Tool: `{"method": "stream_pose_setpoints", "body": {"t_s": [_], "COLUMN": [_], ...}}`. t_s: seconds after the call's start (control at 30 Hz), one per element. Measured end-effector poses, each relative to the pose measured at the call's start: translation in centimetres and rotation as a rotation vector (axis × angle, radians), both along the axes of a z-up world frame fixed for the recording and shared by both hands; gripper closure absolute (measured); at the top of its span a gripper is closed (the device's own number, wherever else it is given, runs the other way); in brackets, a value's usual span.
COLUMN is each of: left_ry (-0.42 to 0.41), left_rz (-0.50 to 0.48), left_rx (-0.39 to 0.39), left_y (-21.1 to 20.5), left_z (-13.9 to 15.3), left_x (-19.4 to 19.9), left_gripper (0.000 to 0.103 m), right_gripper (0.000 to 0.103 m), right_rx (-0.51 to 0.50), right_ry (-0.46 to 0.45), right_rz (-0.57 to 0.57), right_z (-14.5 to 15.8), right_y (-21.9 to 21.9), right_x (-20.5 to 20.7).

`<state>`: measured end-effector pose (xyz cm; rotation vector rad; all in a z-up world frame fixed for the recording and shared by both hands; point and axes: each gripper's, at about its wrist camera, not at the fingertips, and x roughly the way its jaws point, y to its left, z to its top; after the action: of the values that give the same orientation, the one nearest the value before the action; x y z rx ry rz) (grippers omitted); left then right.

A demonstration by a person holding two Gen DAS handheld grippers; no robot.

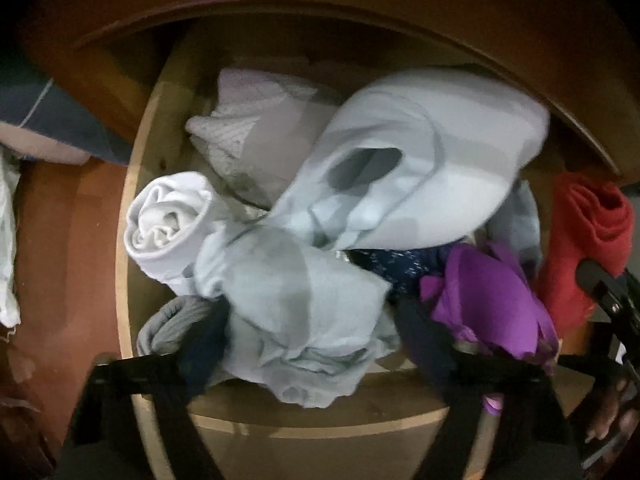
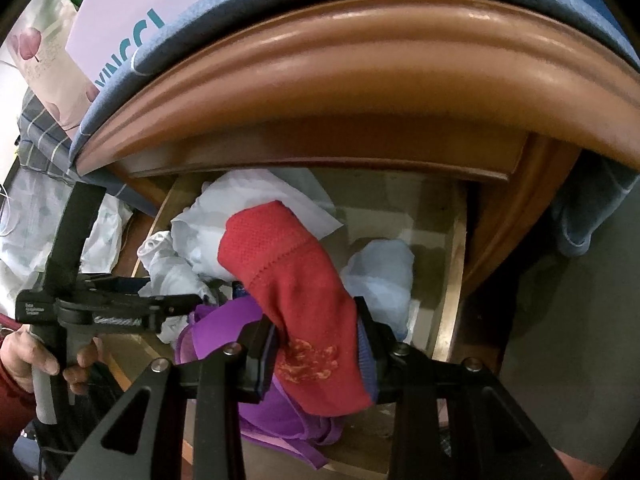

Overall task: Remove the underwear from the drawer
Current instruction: 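Grasp the red garment with the right gripper while the left gripper grasps the pale grey garment, then lift the pale grey garment with the left gripper and drop it into the white box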

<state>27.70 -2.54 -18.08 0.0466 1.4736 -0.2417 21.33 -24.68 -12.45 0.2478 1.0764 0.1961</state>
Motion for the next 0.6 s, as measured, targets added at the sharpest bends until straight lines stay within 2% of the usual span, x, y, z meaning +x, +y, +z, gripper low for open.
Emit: {"method": "stream_pose_setpoints", "body": {"t_s": [0.07,0.23,0.6], "left_ry": [0.021,-0.018,-0.034], "left_rz": [0.021,-0.001,0.007], "left_rx": [-0.016,-0.004,-0.067], "left_y": [0.3,0.8,2.3], "left_z": [-0.4,0.3,2.9], "left_x": [0.2,-1.1,-2.8], "left_gripper": [0.045,0.054,0.058], "right_gripper": [0.069,0.069,0.069], "right_rx": [0.001,0.004,-0.014], "right_ry": [-0.003,-0.006,-0.017], "right_rz": [-0.002,-0.006,0.001], "right_z": [0.0,0.0,0.2], "right_y": [0.0,-0.2,-0.1], "right_x": [0.0,0.0,0.0]}}
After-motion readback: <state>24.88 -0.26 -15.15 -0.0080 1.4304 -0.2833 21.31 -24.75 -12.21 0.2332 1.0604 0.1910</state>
